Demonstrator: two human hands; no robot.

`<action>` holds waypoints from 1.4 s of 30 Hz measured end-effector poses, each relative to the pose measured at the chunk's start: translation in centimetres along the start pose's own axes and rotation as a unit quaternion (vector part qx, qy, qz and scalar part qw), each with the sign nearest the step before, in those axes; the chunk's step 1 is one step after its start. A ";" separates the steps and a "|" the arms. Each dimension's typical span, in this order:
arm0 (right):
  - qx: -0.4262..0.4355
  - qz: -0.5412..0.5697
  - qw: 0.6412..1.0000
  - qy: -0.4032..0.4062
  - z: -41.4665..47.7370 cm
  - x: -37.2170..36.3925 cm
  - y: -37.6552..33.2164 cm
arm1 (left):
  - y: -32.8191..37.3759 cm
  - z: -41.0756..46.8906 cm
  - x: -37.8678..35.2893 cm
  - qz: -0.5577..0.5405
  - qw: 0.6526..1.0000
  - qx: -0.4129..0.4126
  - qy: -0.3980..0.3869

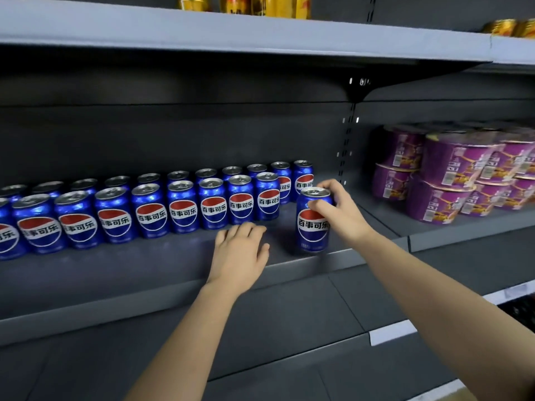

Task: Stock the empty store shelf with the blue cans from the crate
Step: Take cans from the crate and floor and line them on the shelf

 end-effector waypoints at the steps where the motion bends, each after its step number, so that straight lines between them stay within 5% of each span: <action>1: 0.002 -0.003 1.000 -0.004 0.8 0.4 0.4 | 0.3 0.7 -0.4 0.001 1.000 0.004 0.003; 18: 0.051 -0.042 0.991 -0.118 4.8 1.2 6.1 | 2.4 4.2 -3.7 0.034 0.997 0.065 0.015; 21: 0.055 -0.120 0.986 -0.106 5.0 1.0 6.8 | 2.3 4.1 -4.2 0.034 0.996 0.076 0.016; 42: 0.005 -0.165 0.986 -0.038 8.4 -2.2 7.5 | 1.5 3.4 -5.5 0.037 0.992 0.114 0.040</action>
Point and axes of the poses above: each hand's wrist, its own z-axis towards the middle knuckle, its own x-axis out of the back of the hand, y = z × x, the point moved 4 cm from there along z, towards the middle knuckle, and after that the axes turned 12 degrees about -z, right-handed, at the moved point
